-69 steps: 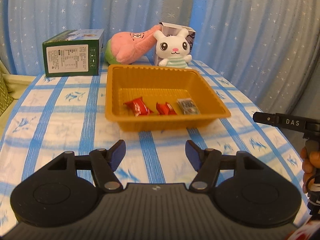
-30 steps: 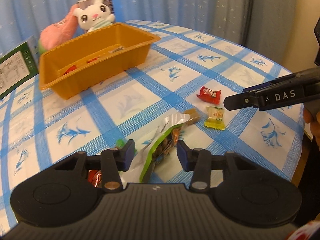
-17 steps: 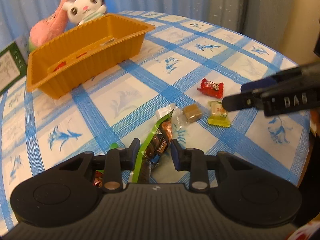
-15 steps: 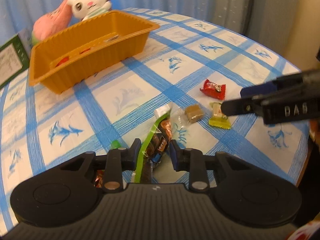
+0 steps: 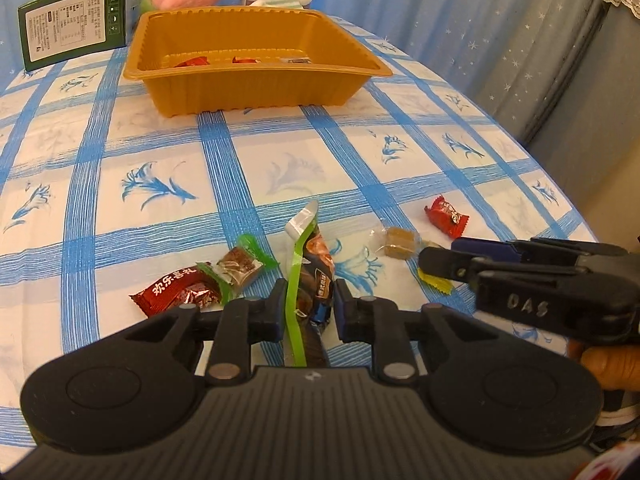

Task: Organize snacks
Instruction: 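Grasp the green-striped clear snack bag with the left tool while the right tool grasps the yellow-green candy packet, then carry both packets into the orange tray and open both tools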

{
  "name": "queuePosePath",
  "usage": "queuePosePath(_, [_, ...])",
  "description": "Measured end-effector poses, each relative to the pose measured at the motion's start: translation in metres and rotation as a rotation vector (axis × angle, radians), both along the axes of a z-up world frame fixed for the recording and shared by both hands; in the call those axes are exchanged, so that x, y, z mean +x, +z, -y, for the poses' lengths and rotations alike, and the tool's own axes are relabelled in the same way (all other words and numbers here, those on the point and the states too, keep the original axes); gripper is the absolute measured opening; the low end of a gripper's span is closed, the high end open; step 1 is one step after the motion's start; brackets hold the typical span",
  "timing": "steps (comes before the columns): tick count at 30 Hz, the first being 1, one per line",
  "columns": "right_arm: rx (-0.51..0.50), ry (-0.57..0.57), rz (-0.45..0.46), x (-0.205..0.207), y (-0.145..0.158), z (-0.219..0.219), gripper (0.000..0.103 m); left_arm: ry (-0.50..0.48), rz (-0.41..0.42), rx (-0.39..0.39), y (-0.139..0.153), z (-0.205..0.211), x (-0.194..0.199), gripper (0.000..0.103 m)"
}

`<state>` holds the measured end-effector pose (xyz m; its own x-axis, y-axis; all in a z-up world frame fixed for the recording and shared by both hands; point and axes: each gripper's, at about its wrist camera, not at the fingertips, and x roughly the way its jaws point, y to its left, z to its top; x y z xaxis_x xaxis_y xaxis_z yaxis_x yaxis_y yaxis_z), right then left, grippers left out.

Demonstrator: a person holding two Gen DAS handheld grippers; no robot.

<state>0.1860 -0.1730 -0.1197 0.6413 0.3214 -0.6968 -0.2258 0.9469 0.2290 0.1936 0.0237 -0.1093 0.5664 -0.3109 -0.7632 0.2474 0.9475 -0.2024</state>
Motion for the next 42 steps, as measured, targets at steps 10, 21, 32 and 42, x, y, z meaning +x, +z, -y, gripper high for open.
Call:
queuePosePath(10, [-0.243,0.053,0.070,-0.011,-0.009,-0.020,0.041,0.005,0.003,-0.017,-0.001,-0.002,0.001,0.021])
queuePosePath(21, [-0.203,0.075,0.055,-0.012,-0.005,-0.023,0.022,-0.009,0.026,0.031,-0.001,0.007,0.001,0.021])
queuePosePath(32, [-0.156,0.031,0.122,-0.016,0.014,-0.015,0.022,0.032,0.091,-0.008,0.015,0.007,-0.001,0.020])
queuePosePath(42, [-0.143,0.041,0.180,-0.006,0.034,-0.014,0.022,0.085,0.146,-0.040,0.037,0.005,0.008,0.020])
